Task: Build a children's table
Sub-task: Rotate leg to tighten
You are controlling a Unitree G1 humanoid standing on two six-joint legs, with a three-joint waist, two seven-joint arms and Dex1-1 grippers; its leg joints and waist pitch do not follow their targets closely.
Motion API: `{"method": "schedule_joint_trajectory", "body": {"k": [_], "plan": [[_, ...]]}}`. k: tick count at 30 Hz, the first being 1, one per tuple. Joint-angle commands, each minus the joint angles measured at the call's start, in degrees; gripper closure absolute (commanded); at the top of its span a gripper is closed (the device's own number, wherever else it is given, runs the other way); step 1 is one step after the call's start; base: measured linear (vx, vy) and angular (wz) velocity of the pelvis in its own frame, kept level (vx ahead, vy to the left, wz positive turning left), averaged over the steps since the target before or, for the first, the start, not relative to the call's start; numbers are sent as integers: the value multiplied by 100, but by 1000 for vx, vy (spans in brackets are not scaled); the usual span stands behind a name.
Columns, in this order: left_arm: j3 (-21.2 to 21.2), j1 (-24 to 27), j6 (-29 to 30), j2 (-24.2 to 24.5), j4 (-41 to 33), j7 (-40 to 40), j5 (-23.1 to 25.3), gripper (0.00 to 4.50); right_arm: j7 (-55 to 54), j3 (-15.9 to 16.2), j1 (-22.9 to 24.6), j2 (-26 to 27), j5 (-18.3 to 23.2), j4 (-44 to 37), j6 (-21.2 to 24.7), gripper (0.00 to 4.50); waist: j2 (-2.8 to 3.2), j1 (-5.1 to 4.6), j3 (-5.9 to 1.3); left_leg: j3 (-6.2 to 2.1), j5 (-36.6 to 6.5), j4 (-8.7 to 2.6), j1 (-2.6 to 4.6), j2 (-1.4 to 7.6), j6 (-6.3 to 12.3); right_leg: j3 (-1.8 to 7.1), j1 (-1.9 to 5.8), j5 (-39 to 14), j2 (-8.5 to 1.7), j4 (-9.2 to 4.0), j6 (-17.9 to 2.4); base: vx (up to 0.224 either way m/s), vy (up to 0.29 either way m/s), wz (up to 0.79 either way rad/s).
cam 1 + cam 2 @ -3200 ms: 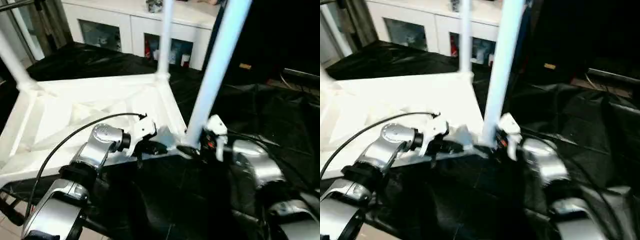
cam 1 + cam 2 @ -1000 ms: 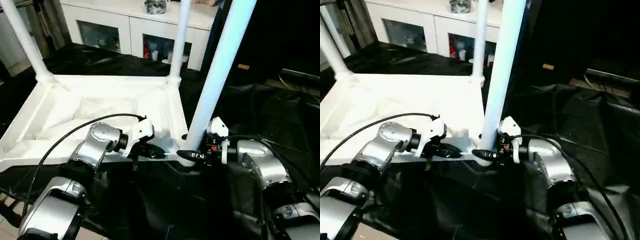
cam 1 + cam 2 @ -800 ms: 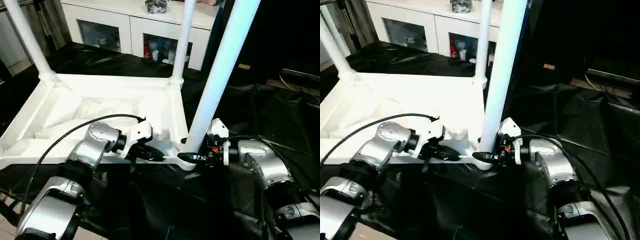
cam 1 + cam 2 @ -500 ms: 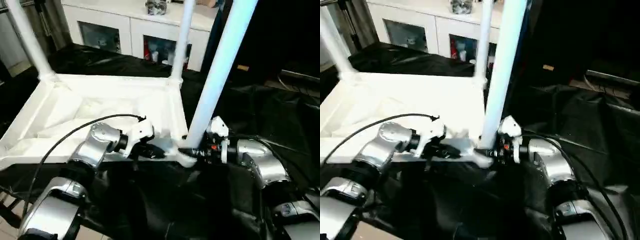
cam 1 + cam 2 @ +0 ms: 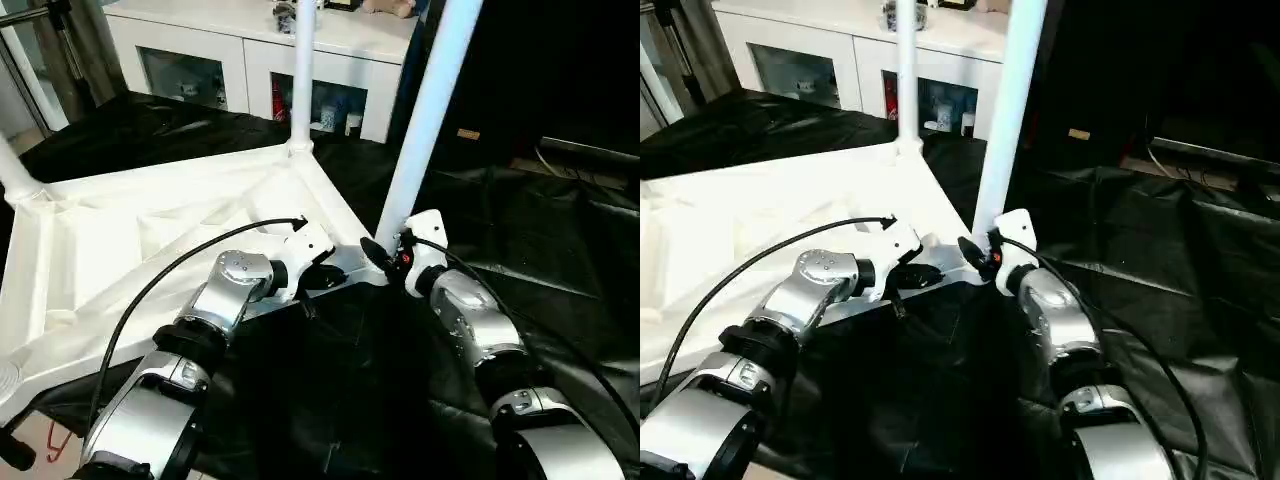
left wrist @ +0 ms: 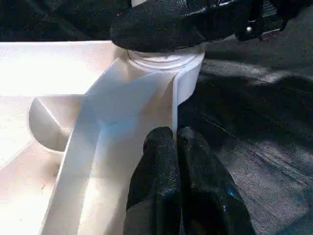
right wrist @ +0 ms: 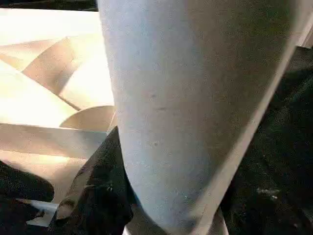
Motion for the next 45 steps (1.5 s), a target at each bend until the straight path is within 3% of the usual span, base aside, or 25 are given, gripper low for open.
{"method": "schedule_joint_trajectory", "body": {"k": [1, 2, 7, 10, 14, 16, 19, 25, 30, 34, 39, 43, 45], "plan": [[-203, -86, -192, -375, -302, -49, -128, 450, 439, 401, 45, 474, -34, 238, 234, 181, 21, 4, -282, -49, -1549, -407, 7, 145, 166, 267, 221, -1789, -377, -535, -1032, 0, 0, 0], [-219, -81, -236, -342, -294, -85, -127, 450, 457, 390, 37, 459, -26, 213, 241, 153, 18, 3, -279, -48, -1561, -410, 11, 146, 165, 267, 219, -1768, -374, -534, -1047, 0, 0, 0], [-234, -37, -420, -110, -369, -569, -204, 450, 980, 493, 89, 173, -19, 13, 232, 136, 5, 3, -282, -57, -1581, -414, -11, 147, 201, 267, 244, -1817, -387, -534, -1027, 0, 0, 0], [-241, -6, -469, -2, -419, -803, -233, 450, 1280, 572, 135, 24, -53, -75, 202, 136, -1, 8, -302, -40, -1340, -392, -14, 153, 269, 277, 252, -1399, -383, -487, -1126, 0, 0, 0], [-284, 75, -616, 328, -559, -1563, -401, 450, 2615, 835, 389, -496, 139, -622, 263, 136, 1, 38, -330, -21, -919, -347, -22, 159, 509, 272, 300, -397, -363, -378, -1425, 0, 0, 0], [-304, 106, -621, 422, -616, -1790, -450, 450, 2977, 915, 465, -648, 164, -763, 286, 136, -1, 44, -339, -20, -790, -332, -37, 163, 590, 270, 321, -134, -364, -339, -1512, 0, 0, 0], [-333, 160, -602, 554, -698, -2124, -525, 450, 3440, 1007, 576, -849, 218, -966, 368, 136, 14, 93, -315, 2, -871, -337, -11, 190, 591, 253, 301, -319, -366, -356, -1566, 0, 0, 0], [-361, 241, -649, 778, -718, -2695, -621, 450, 4490, 1198, 874, -1300, 513, -1617, 923, 151, 28, 213, -294, 5, -1103, -360, 25, 202, 439, 267, 281, -812, -372, -407, -1428, 0, 0, 0], [-386, 274, -590, 830, -795, -2862, -638, 450, 4687, 1287, 947, -1377, 487, -1718, 1053, 195, 24, 229, -300, -6, -1128, -366, 14, 195, 308, 265, 280, -931, -382, -407, -1371, 0, 0, 0], [-375, 278, -598, 832, -805, -2838, -634, 450, 4634, 1276, 972, -1354, 502, -1767, 1099, 206, 27, 229, -311, -9, -1046, -360, 10, 193, 305, 263, 285, -792, -381, -389, -1385, 0, 0, 0], [-231, 150, -553, 654, -618, -2209, -529, 450, 4053, 1123, 983, -1207, 426, -1661, 991, 214, 5, 219, -296, -6, -1131, -365, 12, 185, 280, 264, 273, -1014, -384, -421, -1320, 0, 0, 0], [-96, -38, -477, 389, -362, -1312, -359, 450, 2853, 935, 822, -835, 118, -1086, 770, 223, 10, 149, -264, -33, -1448, -396, 39, 162, 86, 267, 224, -1899, -405, -517, -1075, 0, 0, 0], [-82, -78, -451, 314, -313, -1139, -333, 450, 2519, 892, 775, -725, 45, -918, 737, 234, -10, 134, -272, -55, -1456, -401, 22, 154, 63, 260, 256, -2063, -409, -537, -970, 0, 0, 0]]}}
